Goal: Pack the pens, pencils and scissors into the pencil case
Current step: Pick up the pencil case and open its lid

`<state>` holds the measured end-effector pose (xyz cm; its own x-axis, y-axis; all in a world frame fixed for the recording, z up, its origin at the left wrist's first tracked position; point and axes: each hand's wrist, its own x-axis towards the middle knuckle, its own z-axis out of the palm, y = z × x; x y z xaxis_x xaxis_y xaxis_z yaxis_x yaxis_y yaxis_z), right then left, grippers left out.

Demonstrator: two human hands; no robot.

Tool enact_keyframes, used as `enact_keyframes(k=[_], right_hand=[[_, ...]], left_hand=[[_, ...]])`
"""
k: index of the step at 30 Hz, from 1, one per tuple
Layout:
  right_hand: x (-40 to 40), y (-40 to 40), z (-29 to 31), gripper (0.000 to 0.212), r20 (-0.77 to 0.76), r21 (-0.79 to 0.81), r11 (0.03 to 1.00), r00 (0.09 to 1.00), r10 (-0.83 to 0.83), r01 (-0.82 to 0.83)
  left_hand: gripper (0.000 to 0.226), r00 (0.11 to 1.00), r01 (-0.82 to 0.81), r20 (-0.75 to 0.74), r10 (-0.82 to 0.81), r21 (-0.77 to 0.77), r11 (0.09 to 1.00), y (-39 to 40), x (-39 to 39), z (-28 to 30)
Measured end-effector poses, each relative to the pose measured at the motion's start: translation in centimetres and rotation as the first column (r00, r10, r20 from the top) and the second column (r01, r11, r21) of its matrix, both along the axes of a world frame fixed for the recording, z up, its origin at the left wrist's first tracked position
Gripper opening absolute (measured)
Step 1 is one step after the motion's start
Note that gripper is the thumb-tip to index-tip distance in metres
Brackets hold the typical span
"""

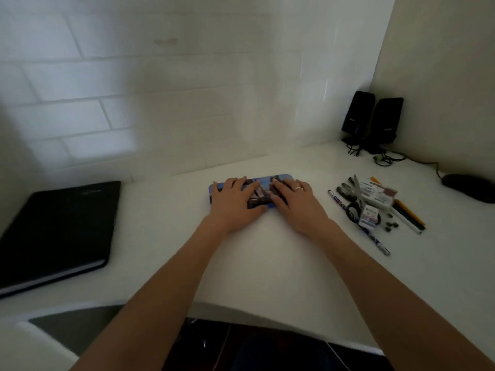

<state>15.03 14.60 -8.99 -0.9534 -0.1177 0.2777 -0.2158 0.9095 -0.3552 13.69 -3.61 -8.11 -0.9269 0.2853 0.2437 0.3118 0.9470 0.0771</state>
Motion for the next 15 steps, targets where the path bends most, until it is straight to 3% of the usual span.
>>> enact_keyframes(k=[9, 15], right_hand=[[9.4, 1.5, 0.2, 0.064, -0.143, 0.219, 0.973, 0.989, -0.044, 0.075], [12.5, 1.2, 0.3, 0.067, -0.216, 0.147, 0.986, 0.975, -0.046, 0.079]], left_hand=[[0.065, 0.989, 0.136, -0.073, -0.133, 0.043, 0.990, 0.7, 7.2, -0.7], [0.064, 0.972, 0.193, -0.154, -0.177, 0.098, 0.976, -0.4, 10.0, -1.3]])
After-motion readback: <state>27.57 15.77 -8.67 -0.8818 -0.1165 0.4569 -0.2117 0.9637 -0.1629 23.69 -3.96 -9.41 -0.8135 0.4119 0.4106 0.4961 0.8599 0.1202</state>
